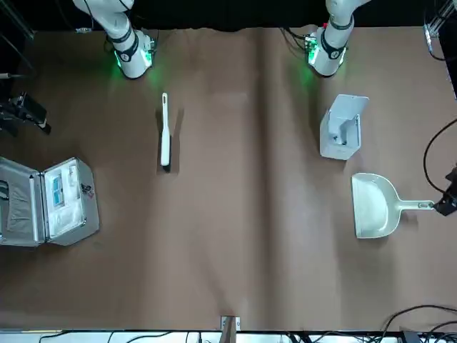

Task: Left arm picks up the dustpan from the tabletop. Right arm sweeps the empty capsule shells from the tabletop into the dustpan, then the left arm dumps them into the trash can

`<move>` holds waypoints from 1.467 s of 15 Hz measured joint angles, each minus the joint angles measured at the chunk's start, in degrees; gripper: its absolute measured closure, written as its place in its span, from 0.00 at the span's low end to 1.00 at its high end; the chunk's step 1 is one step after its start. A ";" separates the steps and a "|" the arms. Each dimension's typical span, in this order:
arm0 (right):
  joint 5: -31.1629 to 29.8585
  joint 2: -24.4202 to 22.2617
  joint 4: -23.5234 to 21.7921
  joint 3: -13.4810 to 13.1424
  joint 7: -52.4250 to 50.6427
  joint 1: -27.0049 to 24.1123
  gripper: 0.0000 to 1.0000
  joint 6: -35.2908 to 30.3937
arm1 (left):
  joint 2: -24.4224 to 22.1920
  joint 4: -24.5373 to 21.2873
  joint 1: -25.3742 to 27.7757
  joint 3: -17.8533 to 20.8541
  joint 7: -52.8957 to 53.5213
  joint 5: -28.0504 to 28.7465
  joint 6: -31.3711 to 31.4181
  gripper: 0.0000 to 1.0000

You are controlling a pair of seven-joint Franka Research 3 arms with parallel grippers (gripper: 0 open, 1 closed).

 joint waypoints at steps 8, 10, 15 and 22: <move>0.00 0.00 0.00 0.00 0.00 -0.01 0.02 0.00 | -8.49 1.50 -13.21 9.36 31.05 -11.75 -8.95 0.00; 0.00 0.00 0.00 0.00 0.00 0.00 0.02 0.00 | -9.55 2.47 -15.67 9.89 34.97 -12.49 -10.58 0.00; 0.00 0.00 0.00 0.00 0.00 -0.01 0.02 0.01 | -12.10 3.34 -21.42 10.37 36.12 -14.89 -14.95 0.00; 0.00 0.00 0.00 -0.30 0.02 -0.83 0.02 -0.14 | -12.69 3.26 -20.09 11.42 39.98 -17.16 -16.02 0.00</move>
